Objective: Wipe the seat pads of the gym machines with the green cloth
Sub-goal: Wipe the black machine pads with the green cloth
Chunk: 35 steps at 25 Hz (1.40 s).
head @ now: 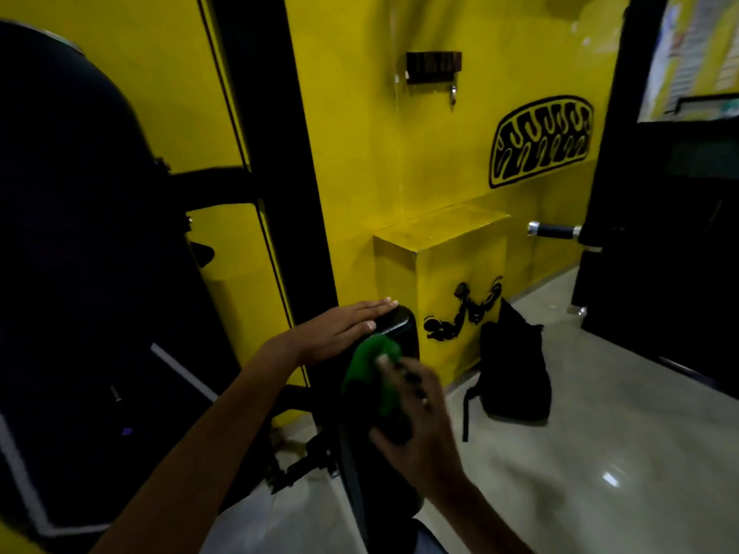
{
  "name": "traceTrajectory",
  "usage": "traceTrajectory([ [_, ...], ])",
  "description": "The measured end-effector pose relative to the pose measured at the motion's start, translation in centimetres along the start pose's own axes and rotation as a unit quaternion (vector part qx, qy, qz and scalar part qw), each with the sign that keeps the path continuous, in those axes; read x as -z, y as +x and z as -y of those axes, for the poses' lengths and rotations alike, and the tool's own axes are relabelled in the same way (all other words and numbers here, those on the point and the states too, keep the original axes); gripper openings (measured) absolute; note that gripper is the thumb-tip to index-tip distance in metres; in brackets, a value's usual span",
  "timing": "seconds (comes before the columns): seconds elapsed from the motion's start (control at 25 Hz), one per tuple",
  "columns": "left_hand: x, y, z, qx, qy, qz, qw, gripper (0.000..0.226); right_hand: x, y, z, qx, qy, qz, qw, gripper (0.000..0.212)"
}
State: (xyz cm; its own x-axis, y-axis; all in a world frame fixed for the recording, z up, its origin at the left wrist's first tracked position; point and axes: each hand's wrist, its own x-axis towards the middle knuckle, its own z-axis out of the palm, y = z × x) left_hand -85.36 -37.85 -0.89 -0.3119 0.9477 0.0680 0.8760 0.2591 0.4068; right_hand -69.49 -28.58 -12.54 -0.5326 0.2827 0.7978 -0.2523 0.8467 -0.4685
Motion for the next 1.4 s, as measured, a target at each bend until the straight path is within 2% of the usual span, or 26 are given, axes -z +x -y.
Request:
traceTrajectory([
  [0.04, 0.1, 0.5, 0.4, -0.011, -0.021, 0.009, 1.000, 0.045, -1.1, -0.5, 0.2, 0.053, -0.069, 0.015, 0.996, 0.089],
  [0.08, 0.2, 0.9, 0.8, -0.023, -0.038, 0.014, 0.999, 0.045, -2.0, -0.6, 0.0, 0.070, -0.115, 0.003, 0.991, 0.089],
  [0.12, 0.2, 1.0, 1.2, -0.034, -0.049, 0.016, 0.998, 0.045, -2.8, -0.4, -0.1, 0.047, -0.129, -0.029, 0.990, 0.086],
  [0.2, 0.3, 1.0, 1.8, -0.051, -0.052, 0.022, 0.997, 0.045, -4.0, 0.3, 0.5, -0.056, -0.085, -0.104, 0.989, 0.079],
  [0.28, 0.2, 1.2, 1.5, -0.081, -0.030, 0.017, 0.996, 0.046, -4.6, 0.9, 1.4, -0.159, -0.021, -0.168, 0.973, 0.072],
  [0.36, 0.3, 1.5, 1.5, -0.122, -0.015, 0.016, 0.992, 0.046, -6.0, 1.1, 3.2, -0.224, -0.028, -0.193, 0.955, 0.069],
  [0.44, 0.2, 1.9, 1.9, -0.151, -0.021, 0.035, 0.988, 0.045, -8.0, 0.1, 5.7, -0.230, -0.095, -0.188, 0.950, 0.068],
  [0.52, 0.0, 1.9, 2.1, -0.170, -0.027, 0.044, 0.984, 0.045, -9.5, -1.5, 6.8, -0.193, -0.169, -0.183, 0.949, 0.067],
  [0.6, -0.1, 1.9, 2.1, -0.175, -0.036, 0.037, 0.983, 0.045, -8.6, -0.8, 5.2, -0.203, -0.163, -0.177, 0.949, 0.066],
  [0.64, -0.1, 1.8, 2.1, -0.175, -0.039, 0.033, 0.983, 0.046, -7.9, 0.3, 4.2, -0.258, -0.130, -0.192, 0.938, 0.066],
  [0.72, 0.0, 1.7, 2.1, -0.178, -0.039, 0.036, 0.983, 0.047, -7.0, 2.4, 2.8, -0.396, -0.055, -0.255, 0.880, 0.075],
  [0.76, 0.0, 1.6, 2.1, -0.180, -0.031, 0.041, 0.982, 0.047, -7.2, 2.7, 3.0, -0.432, -0.037, -0.272, 0.859, 0.081],
  [0.8, -0.1, 1.5, 2.2, -0.184, -0.013, 0.048, 0.982, 0.049, -8.0, 2.3, 3.9, -0.434, -0.043, -0.275, 0.857, 0.085],
  [0.88, -0.2, 1.7, 2.1, -0.197, 0.030, 0.052, 0.979, 0.051, -9.3, 1.3, 5.8, -0.388, -0.075, -0.262, 0.881, 0.082],
  [0.96, -0.3, 1.8, 2.0, -0.199, 0.051, 0.049, 0.977, 0.052, -9.1, 1.8, 5.9, -0.352, -0.078, -0.277, 0.891, 0.072],
  [1.04, -0.5, 1.9, 2.2, -0.201, 0.052, 0.039, 0.977, 0.052, -8.7, 2.5, 4.5, -0.352, -0.075, -0.284, 0.889, 0.064],
  [1.12, -0.6, 1.8, 2.2, -0.201, 0.056, 0.037, 0.977, 0.052, -9.4, 1.1, 3.1, -0.392, -0.088, -0.287, 0.870, 0.057],
  [1.24, -0.7, 1.6, 2.1, -0.200, 0.058, 0.037, 0.977, 0.052, -10.3, -2.5, 2.8, -0.541, -0.041, -0.254, 0.801, 0.038],
  [1.28, -0.6, 1.6, 2.0, -0.200, 0.060, 0.037, 0.977, 0.052, -10.1, -2.6, 2.6, -0.562, -0.026, -0.244, 0.790, 0.036],
  [1.4, -0.5, 1.5, 1.6, -0.188, 0.088, 0.034, 0.978, 0.052, -8.3, 1.2, 2.8, -0.499, -0.045, -0.270, 0.822, 0.046],
])
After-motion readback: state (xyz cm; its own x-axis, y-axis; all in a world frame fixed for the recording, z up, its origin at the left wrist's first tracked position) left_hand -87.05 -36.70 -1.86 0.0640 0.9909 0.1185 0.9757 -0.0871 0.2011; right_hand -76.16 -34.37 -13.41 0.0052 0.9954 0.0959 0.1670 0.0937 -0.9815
